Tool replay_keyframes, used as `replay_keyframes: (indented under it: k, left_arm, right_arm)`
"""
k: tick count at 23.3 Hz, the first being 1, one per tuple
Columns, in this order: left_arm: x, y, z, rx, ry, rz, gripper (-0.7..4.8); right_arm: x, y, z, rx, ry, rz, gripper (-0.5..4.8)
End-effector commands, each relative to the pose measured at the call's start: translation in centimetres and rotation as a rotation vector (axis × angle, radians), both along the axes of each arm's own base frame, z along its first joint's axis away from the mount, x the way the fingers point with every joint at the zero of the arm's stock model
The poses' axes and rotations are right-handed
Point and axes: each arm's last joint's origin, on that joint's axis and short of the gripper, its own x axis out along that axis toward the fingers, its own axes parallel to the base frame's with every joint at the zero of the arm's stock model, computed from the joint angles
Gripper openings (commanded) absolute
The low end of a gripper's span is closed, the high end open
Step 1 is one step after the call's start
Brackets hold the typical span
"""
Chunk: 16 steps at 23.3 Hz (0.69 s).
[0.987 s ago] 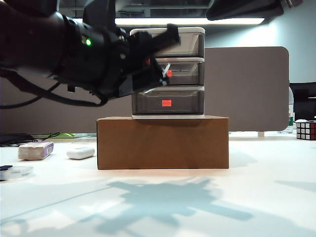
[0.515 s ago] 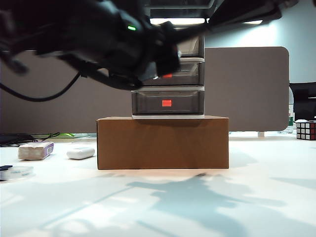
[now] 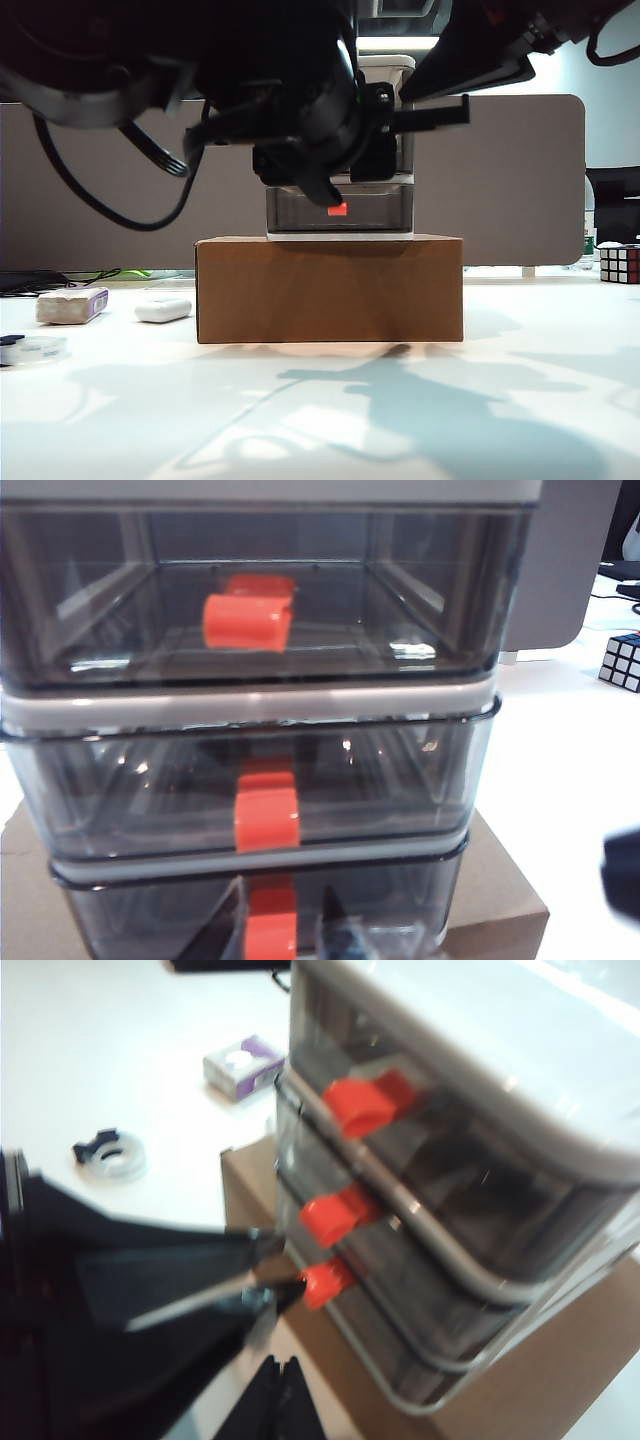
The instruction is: Open the second layer of the drawer on the table, pick up the transparent tape on the table and put it in, and finally close the drawer.
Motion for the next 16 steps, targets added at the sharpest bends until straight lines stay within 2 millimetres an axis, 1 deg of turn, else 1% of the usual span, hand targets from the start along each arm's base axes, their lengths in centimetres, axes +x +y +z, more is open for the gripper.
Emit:
replay_keyframes:
  k: [1,3,4,7,10,13,16]
  left_arm:
    - [0.5,-0.1,0.1,-0.024,-0.005,0.007,0.94]
    - [0.8,0.0,0.1,-0.030,-0.009,0.017,1.05]
    - [1.1,0.2,0.2,-0.035,-0.011,0.025,1.27]
    - [1.3,0.3,0.2,-0.041,-0.015,0.026,1.27]
    - [1.3,0.2,0.3,-0.044,-0.017,-0.036,1.26]
    - [1.3,0.1,0.3,-0.046,-0.018,-0.033,1.25]
    - [1.9,0.5,0.3,-0.045,-0.018,-0.017,1.26]
  right_arm:
    - [0.2,0.1,0.7,0.029,-0.057,0.004,-0.05]
    - [0.3,0.1,0.8,0.032,-0.061,0.001,-0.05]
    - [0.3,0.1,0.8,0.034,-0.067,0.000,-0.05]
    - [0.4,0.1,1.0,0.043,-0.082,-0.001,-0.05]
    - [0.4,0.1,1.1,0.047,-0.090,-0.001,-0.05]
    - [0.4,0.1,1.1,0.047,-0.090,-0.002,-0.05]
    - [0.4,0.1,1.1,0.048,-0.090,-0.001,-0.05]
